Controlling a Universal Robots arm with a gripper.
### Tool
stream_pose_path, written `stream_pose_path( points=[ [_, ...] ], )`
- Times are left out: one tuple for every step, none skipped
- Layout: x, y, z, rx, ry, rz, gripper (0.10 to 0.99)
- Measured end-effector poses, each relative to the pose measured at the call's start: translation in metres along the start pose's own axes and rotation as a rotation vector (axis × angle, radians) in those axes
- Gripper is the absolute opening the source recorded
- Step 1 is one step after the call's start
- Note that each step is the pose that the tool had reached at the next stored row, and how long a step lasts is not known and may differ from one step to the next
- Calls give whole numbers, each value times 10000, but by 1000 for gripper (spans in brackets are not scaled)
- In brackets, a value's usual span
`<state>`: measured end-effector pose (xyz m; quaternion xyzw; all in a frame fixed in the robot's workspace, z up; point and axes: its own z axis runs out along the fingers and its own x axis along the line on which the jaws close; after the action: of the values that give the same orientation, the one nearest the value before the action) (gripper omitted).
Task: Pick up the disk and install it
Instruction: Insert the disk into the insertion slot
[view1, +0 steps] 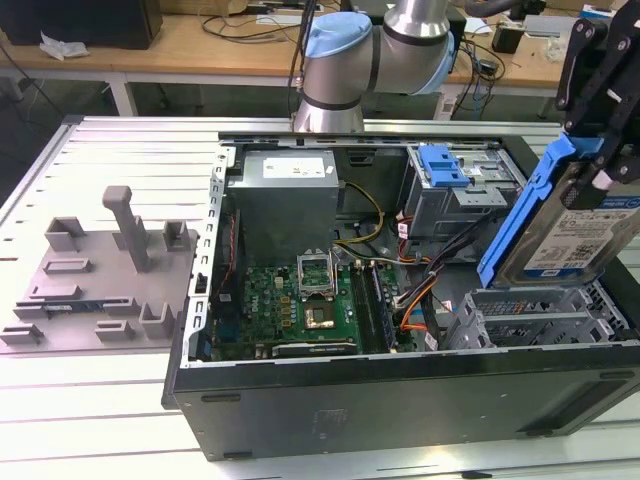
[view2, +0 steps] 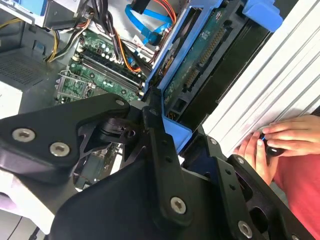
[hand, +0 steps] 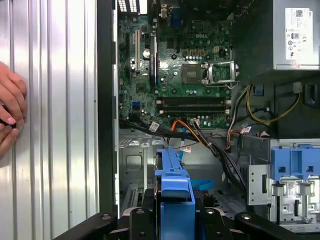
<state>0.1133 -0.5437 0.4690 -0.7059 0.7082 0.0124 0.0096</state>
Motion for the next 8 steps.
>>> stream_pose_path(
  points=[
    [0,0,0,0,1,1,365],
    [0,-1,0,0,1,1,365],
    [1,-1,1,0,1,-1,365],
    [1,-2,2,0,0,-1,365],
    [0,-2,2,1,0,-1,365],
    [1,-1,2,0,0,-1,365],
    [2,-1,4,1,-1,-1,365],
    [6,-1,8,0,-5,-1,365]
  ],
)
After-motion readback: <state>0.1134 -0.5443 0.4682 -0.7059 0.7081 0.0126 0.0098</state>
